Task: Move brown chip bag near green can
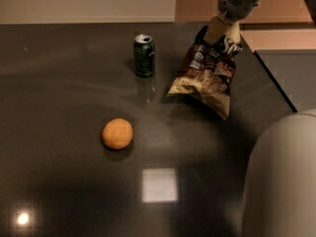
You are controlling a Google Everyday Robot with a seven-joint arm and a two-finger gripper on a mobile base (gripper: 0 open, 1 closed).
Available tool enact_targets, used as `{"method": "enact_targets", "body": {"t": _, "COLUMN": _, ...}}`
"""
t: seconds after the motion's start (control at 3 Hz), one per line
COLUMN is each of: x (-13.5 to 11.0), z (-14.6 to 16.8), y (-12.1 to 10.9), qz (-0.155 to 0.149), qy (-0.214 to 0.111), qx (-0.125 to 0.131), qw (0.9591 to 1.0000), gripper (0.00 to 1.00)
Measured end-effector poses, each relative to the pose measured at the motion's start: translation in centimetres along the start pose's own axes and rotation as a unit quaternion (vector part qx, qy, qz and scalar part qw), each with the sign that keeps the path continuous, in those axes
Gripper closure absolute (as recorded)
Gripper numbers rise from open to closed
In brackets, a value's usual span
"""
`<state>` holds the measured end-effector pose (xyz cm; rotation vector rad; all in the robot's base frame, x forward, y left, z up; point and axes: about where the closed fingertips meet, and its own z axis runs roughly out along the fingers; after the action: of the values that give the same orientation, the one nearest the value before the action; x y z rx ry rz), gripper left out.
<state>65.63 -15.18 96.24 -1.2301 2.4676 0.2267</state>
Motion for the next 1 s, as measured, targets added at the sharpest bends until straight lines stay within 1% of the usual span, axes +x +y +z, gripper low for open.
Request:
{"method": "enact_targets", "body": {"t": 0.33, "x": -2.4, "z": 1.0, "y": -0.4, "qz": -0.010, "qy": -0.012, "qx": -0.006, "qw": 0.9999, "gripper": 1.00}}
{"method": "enact_targets", "body": {"t": 0.67, "x": -5.1, "z": 2.1, "y": 0.1, "qz": -0.030, "qy": -0.018, "qx": -0.014, "qw": 0.9993, "gripper": 1.00}}
{"method": "enact_targets", "body": {"t": 1.0, "x": -7.0, "z": 3.3, "y": 0.2, "qz": -0.043, "qy": -0.019, "qx": -0.019, "qw": 0.9987, "gripper": 1.00}}
